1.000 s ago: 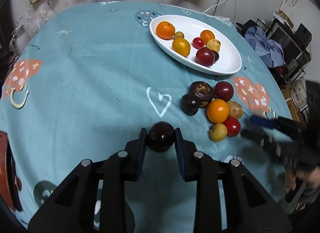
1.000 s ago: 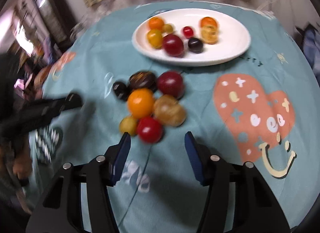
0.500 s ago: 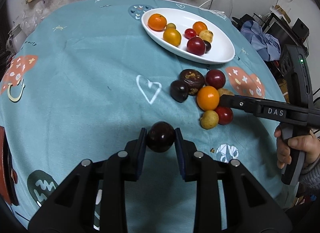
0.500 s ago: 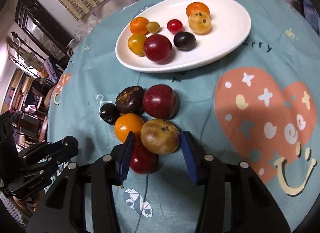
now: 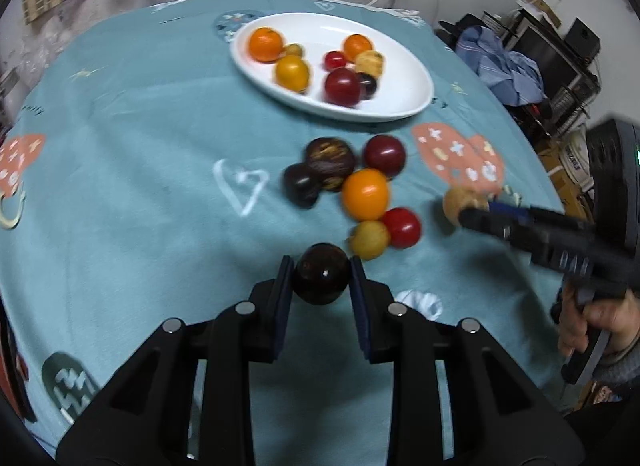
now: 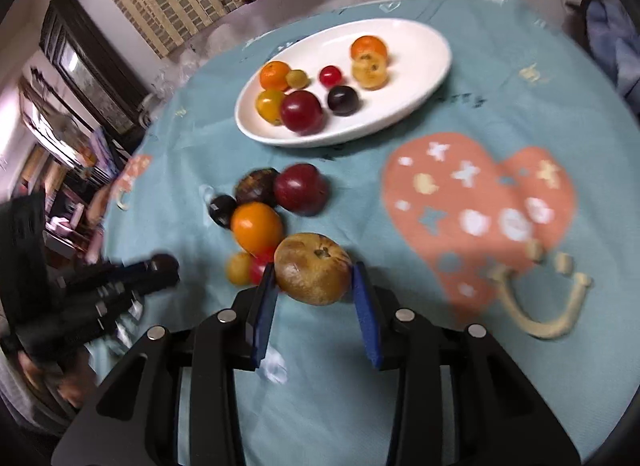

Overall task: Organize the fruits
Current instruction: 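Carry both fruits onto the white plate and open both tools, then grasp a dark purple plum with the left tool while the right tool grasps a red cherry tomato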

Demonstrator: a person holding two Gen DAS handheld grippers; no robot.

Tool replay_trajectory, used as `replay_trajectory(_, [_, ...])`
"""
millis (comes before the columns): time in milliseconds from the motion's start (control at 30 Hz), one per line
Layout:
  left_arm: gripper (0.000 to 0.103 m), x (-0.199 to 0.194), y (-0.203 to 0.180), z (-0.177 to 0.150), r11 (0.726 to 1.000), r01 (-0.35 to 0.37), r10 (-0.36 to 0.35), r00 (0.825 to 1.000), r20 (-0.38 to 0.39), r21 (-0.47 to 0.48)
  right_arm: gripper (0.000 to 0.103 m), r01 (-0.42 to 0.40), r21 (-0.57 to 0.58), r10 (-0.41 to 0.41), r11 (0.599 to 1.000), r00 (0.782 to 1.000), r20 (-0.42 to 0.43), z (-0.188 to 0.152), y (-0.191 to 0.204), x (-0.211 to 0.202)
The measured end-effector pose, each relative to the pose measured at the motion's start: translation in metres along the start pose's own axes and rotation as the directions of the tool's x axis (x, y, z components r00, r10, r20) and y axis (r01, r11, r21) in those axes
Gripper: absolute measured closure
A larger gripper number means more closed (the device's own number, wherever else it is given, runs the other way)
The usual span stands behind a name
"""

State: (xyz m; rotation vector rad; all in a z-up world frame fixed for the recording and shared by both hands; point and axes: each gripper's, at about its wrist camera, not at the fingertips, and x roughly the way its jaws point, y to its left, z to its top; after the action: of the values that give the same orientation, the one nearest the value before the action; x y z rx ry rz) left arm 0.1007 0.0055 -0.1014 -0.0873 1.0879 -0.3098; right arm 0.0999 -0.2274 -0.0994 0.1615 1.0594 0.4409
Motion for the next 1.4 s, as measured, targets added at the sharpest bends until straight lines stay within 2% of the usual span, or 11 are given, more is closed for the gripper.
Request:
replay_trajectory(167, [0.075, 0.012, -0.015, 0.050, 0.998, 0.027, -0.028, 0.999, 0.037, 0.049, 0.065, 0.039, 0.015, -0.040, 0.999, 0.997, 0.063, 0.013, -0.016, -0.016])
replay_trajectory(333, [0.075, 0.026, -0.020, 0.130, 0.996, 0.012, -0.021, 0.995, 0.100, 0.091, 0.065, 0.068, -0.012, -0.065, 0.998, 0.985, 0.163, 0.068, -0.025, -0.021])
replay_trajectory(500, [0.075, 0.053, -0.014, 0.203, 0.995, -0.020, 0.007, 0.991, 0.135, 0.095, 0.065, 0.109, -0.061, -0.094, 0.992, 0.973, 0.209, 0.114, -0.026, 0.002])
replay_trajectory(667, [0.075, 0.096, -0.009, 0.239, 0.996, -0.039, 0.031, 0.994, 0.102, 0.075, 0.064, 0.132, -0.107, -0.112, 0.985, 0.978, 0.178, 0.131, -0.029, 0.037])
replay_trajectory(767, [0.066, 0.112, -0.005, 0.240, 0.997, -0.055, 0.051, 0.995, 0.086, 0.054, 0.064, 0.132, -0.084, -0.121, 0.988, 0.985, 0.124, 0.133, -0.034, 0.057])
replay_trajectory(833, [0.059, 0.111, -0.002, 0.239, 0.998, -0.056, 0.051, 0.994, 0.098, 0.042, 0.061, 0.141, -0.060, -0.132, 0.988, 0.982, 0.137, 0.131, -0.036, 0.057])
replay_trajectory(867, [0.057, 0.108, 0.000, 0.237, 0.998, -0.053, 0.049, 0.993, 0.105, 0.035, 0.040, 0.133, -0.053, -0.124, 0.990, 0.981, 0.152, 0.130, -0.037, 0.053])
replay_trajectory(900, [0.056, 0.103, 0.003, 0.234, 0.999, -0.045, 0.042, 0.993, 0.111, 0.025, 0.035, 0.143, -0.044, -0.133, 0.989, 0.974, 0.185, 0.128, -0.036, 0.047])
replay_trajectory(967, [0.048, 0.092, 0.009, 0.228, 0.999, -0.044, 0.044, 0.992, 0.118, 0.005, 0.035, 0.136, -0.055, -0.120, 0.989, 0.968, 0.222, 0.126, -0.032, 0.037])
replay_trajectory(1167, [0.048, 0.043, 0.022, 0.179, 0.998, -0.058, 0.060, 0.988, 0.142, -0.018, 0.035, 0.099, -0.051, -0.083, 0.994, 0.963, 0.258, 0.099, -0.021, -0.002])
replay_trajectory(1400, [0.049, 0.027, 0.016, 0.080, 0.992, -0.123, 0.122, 0.992, 0.045, 0.030, 0.035, 0.060, 0.010, -0.061, 0.998, 0.988, 0.145, 0.026, -0.017, -0.022])
